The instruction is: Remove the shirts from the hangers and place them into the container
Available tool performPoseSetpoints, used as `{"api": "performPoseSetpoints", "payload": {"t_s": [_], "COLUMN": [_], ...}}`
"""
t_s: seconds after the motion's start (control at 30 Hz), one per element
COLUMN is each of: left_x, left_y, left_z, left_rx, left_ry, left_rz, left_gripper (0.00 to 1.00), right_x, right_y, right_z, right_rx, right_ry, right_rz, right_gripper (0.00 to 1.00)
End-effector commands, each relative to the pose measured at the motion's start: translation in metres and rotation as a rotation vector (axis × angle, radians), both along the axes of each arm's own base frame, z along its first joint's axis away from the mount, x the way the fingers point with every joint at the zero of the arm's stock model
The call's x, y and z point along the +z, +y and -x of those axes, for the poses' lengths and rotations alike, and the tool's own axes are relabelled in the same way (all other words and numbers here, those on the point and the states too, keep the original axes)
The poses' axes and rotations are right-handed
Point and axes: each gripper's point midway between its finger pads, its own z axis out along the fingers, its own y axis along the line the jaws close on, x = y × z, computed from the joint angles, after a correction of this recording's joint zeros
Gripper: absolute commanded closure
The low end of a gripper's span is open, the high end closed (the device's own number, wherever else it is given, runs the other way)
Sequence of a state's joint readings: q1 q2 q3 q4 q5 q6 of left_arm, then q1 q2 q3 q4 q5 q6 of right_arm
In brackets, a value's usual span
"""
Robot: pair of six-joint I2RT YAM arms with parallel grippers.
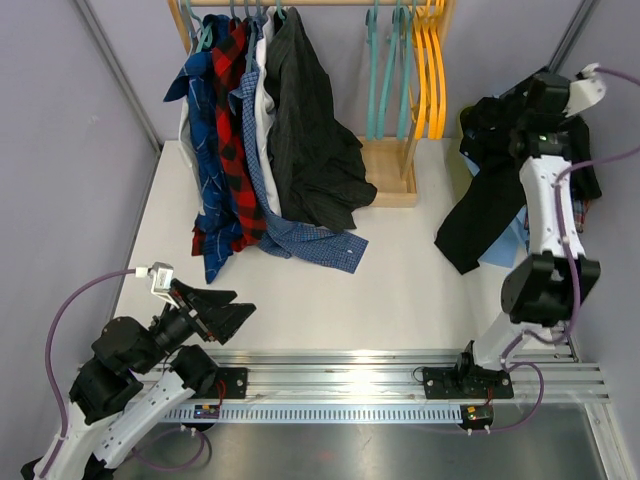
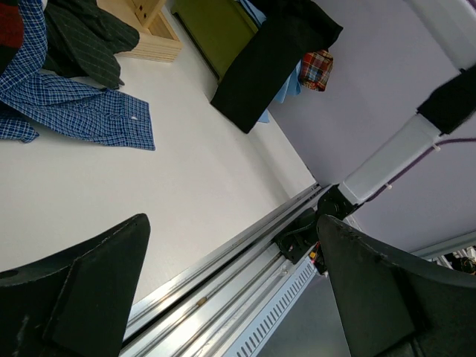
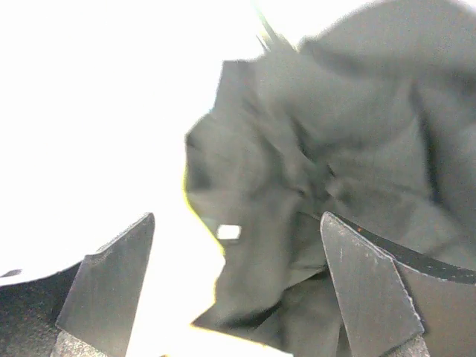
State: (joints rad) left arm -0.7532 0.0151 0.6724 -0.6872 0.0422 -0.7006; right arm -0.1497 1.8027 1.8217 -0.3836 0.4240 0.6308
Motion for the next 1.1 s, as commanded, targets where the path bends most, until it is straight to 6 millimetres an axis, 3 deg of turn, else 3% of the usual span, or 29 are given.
{"api": "performPoseSetpoints", "payload": {"t_s": [0.0,0.03,0.07,0.13,0.17,0.3,0.33,0.4,0.43,0.5,0.67,0.7,0.77,0.8,0.83,0.9,0.97,1.0,1.07], "left_x": [0.013,0.013,0.013,0.012,0.013,0.014,0.014,0.014,0.014,0.013,0.020,0.019,0.020,0.020,0.020,0.020,0.022,0.023,0.024], "left_y": [0.001,0.001,0.001,0.001,0.001,0.000,0.000,0.002,0.002,0.002,0.011,0.013,0.016,0.017,0.017,0.019,0.021,0.022,0.023], "left_z": [0.001,0.001,0.001,0.001,0.001,0.002,0.002,0.002,0.003,0.003,0.011,0.011,0.013,0.014,0.015,0.016,0.018,0.018,0.019], "left_rx": [-0.004,-0.005,-0.006,-0.004,-0.006,-0.012,-0.012,-0.007,-0.007,-0.007,0.001,0.009,0.010,0.012,0.010,0.013,0.018,0.018,0.018], "left_ry": [-0.036,-0.038,-0.041,-0.045,-0.049,-0.052,-0.052,-0.058,-0.056,-0.053,-0.083,-0.079,-0.085,-0.085,-0.089,-0.090,-0.097,-0.099,-0.105], "left_rz": [0.020,0.018,0.014,0.011,0.011,0.014,0.014,0.019,0.019,0.018,0.049,0.048,0.055,0.057,0.064,0.067,0.078,0.080,0.085], "left_gripper": [0.01,0.01,0.01,0.01,0.01,0.01,0.01,0.01,0.01,0.01,0.01,0.01,0.01,0.01,0.01,0.01,0.01,0.01,0.01], "right_x": [0.169,0.209,0.210,0.242,0.249,0.276,0.276,0.276,0.274,0.266,0.223,0.210,0.208,0.193,0.199,0.186,0.193,0.184,0.192], "right_y": [0.015,0.023,0.030,0.059,0.071,0.144,0.183,0.224,0.259,0.294,0.389,0.406,0.424,0.446,0.449,0.472,0.473,0.486,0.476], "right_z": [0.071,0.103,0.111,0.143,0.152,0.198,0.209,0.227,0.243,0.258,0.288,0.284,0.288,0.283,0.279,0.267,0.247,0.237,0.209], "right_rx": [0.039,0.048,0.073,0.191,0.242,0.575,0.742,0.918,1.065,1.204,1.570,1.619,1.684,1.728,1.706,1.694,1.572,1.553,1.338], "right_ry": [-0.386,-0.491,-0.503,-0.590,-0.608,-0.703,-0.705,-0.719,-0.728,-0.716,-0.593,-0.556,-0.538,-0.492,-0.485,-0.438,-0.437,-0.410,-0.405], "right_rz": [0.107,0.140,0.154,0.193,0.200,0.247,0.238,0.240,0.240,0.228,0.242,0.238,0.249,0.242,0.260,0.284,0.306,0.311,0.343], "right_gripper": [0.01,0.01,0.01,0.01,0.01,0.01,0.01,0.00,0.01,0.01,0.01,0.00,0.00,0.01,0.01,0.01,0.01,0.01,0.01]}}
